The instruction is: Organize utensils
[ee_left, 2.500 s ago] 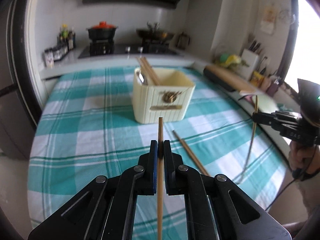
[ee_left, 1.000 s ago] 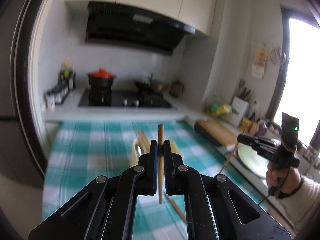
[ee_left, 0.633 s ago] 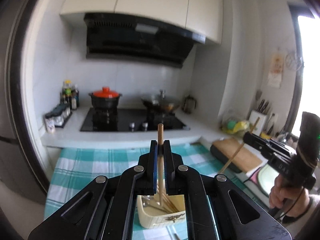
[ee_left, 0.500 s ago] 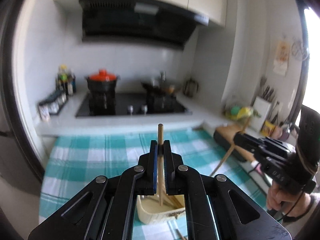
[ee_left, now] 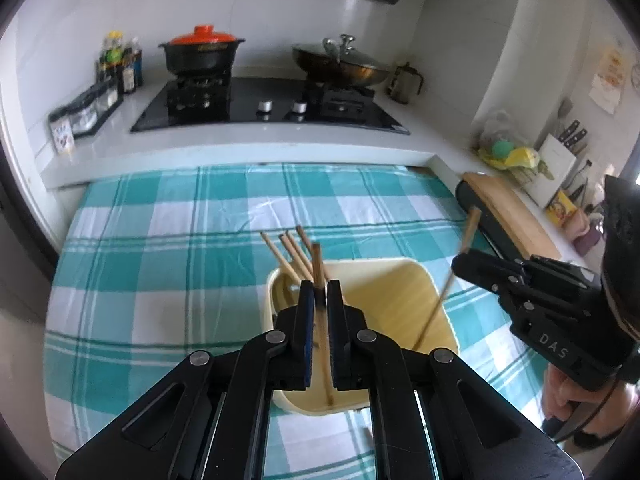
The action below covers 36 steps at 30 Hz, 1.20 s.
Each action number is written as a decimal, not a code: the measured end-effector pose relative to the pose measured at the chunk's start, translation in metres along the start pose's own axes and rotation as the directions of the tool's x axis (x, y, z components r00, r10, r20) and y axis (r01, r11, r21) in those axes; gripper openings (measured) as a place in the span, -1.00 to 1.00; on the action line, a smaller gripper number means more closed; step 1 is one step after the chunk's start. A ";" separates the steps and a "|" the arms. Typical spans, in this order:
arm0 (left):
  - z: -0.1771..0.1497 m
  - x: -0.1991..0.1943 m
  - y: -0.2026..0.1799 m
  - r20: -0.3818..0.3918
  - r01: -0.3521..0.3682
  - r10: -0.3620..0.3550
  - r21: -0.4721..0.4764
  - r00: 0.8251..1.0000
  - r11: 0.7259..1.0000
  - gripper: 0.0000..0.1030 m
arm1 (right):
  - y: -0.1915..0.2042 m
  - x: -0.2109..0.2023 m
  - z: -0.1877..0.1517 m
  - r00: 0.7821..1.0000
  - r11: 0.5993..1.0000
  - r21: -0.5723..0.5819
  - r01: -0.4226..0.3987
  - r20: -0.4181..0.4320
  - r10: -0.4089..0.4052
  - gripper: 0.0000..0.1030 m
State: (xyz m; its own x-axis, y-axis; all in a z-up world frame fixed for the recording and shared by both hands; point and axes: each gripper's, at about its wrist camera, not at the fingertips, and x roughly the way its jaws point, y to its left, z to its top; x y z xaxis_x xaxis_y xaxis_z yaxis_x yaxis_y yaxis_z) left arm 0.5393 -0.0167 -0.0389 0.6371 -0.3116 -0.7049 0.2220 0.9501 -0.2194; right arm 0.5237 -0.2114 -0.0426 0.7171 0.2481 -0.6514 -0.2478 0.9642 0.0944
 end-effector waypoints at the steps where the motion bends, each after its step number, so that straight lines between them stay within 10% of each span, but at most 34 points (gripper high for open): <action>1: 0.000 -0.001 0.001 -0.005 0.004 -0.004 -0.011 1.000 1.000 -0.68 | -0.001 -0.006 -0.001 1.000 1.000 0.011 -0.003 0.018 0.002 -0.57; 4: -0.007 -0.024 0.000 0.023 0.008 -0.008 0.000 1.000 1.000 -0.10 | -0.001 -0.026 0.001 0.997 1.000 0.029 0.007 0.076 -0.010 -0.27; 12: -0.104 -0.072 0.000 -0.086 -0.029 0.048 0.214 0.995 0.976 0.48 | -0.012 -0.107 -0.079 0.997 0.999 0.014 0.035 0.074 -0.036 0.07; 21: -0.261 -0.045 -0.007 -0.146 -0.049 0.058 0.062 0.988 0.997 0.50 | -0.022 -0.087 -0.285 0.962 0.979 0.038 0.200 -0.197 -0.188 0.10; 36: -0.283 -0.010 -0.018 -0.119 -0.209 0.216 0.068 0.969 0.976 0.92 | -0.026 -0.093 -0.315 0.949 0.958 0.081 0.277 -0.177 -0.259 0.10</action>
State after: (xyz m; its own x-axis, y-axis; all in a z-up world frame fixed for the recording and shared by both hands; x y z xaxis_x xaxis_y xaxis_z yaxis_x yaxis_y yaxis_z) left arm 0.3204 -0.0261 -0.2185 0.5773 -0.0948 -0.8110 0.1332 0.9909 -0.0211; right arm 0.2587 -0.2890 -0.2217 0.6300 -0.0311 -0.7760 0.0141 0.9995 -0.0286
